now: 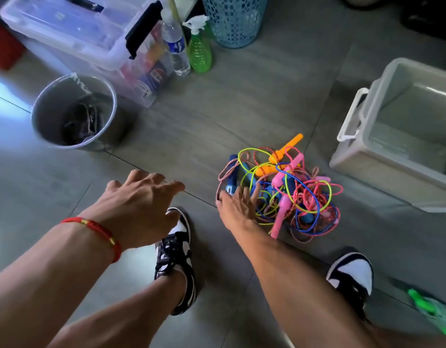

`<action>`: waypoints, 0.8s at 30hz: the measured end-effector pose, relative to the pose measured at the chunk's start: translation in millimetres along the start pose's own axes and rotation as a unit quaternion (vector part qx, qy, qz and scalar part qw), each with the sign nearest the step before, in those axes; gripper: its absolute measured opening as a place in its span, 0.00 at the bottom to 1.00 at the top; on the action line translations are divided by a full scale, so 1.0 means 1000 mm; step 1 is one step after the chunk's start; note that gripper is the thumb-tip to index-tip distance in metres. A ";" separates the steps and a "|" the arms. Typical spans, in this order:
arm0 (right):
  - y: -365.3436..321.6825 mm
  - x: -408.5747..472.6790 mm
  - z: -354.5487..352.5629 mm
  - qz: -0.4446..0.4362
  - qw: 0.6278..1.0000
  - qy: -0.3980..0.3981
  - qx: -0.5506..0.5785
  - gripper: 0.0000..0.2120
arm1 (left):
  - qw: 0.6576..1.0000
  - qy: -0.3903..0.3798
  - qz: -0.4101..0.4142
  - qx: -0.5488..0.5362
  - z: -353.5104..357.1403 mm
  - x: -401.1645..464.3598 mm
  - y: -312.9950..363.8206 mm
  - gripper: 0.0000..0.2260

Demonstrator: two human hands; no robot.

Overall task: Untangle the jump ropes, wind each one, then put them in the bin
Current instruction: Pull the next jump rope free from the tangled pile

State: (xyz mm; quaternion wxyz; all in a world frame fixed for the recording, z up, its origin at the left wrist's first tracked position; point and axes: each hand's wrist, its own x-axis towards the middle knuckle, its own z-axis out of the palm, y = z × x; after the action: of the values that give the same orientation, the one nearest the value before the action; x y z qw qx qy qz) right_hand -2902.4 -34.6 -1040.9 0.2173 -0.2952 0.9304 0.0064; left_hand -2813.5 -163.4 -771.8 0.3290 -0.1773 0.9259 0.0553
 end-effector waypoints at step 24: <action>0.139 -0.206 -0.357 -0.164 0.918 0.081 0.352 0.20 | 0.848 0.201 0.260 -0.415 -0.061 -0.041 0.088 0.13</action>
State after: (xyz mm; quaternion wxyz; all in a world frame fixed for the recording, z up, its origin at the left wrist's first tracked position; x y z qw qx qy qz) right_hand -2971.3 142.7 -649.4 0.2291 -0.3475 0.8256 -0.3810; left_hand -2852.4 -82.5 -699.7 0.0051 -0.0573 0.8749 0.4809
